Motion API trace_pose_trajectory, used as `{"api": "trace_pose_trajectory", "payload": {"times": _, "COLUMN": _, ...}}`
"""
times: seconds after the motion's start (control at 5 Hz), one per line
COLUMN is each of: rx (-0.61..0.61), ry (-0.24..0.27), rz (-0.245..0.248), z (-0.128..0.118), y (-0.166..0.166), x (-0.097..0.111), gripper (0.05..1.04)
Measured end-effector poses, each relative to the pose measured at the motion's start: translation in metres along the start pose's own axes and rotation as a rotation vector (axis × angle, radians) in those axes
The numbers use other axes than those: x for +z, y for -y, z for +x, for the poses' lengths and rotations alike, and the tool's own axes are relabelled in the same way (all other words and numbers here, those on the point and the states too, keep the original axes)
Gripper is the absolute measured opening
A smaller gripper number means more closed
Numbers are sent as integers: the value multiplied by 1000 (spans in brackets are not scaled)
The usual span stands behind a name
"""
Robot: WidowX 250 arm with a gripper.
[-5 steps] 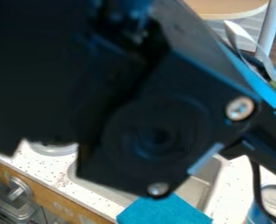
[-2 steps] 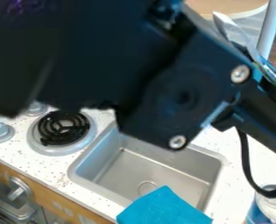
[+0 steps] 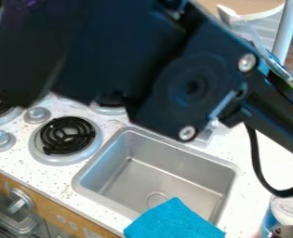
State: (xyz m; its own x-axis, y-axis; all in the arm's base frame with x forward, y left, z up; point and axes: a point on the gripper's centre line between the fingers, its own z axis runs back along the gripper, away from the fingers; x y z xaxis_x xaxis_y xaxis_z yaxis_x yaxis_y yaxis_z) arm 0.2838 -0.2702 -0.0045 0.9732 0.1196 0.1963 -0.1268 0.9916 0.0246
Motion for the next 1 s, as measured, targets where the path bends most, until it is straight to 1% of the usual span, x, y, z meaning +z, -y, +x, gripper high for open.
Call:
{"api": "trace_pose_trajectory", "payload": {"times": 0.4, "rx": 43, "ry": -8, "rz": 23, "z": 20, "y": -20, "x": -4, "gripper": 999}}
{"api": "trace_pose_trajectory", "payload": {"times": 0.6, "rx": 51, "ry": -18, "rz": 32, "z": 27, "y": -20, "x": -10, "gripper": 999}}
{"api": "trace_pose_trajectory", "payload": {"times": 0.8, "rx": 66, "ry": -16, "rz": 26, "z": 40, "y": -16, "x": -12, "gripper": 999}}
{"api": "trace_pose_trajectory", "payload": {"times": 1.0, "rx": 66, "ry": -16, "rz": 32, "z": 49, "y": -13, "x": -17, "gripper": 999}}
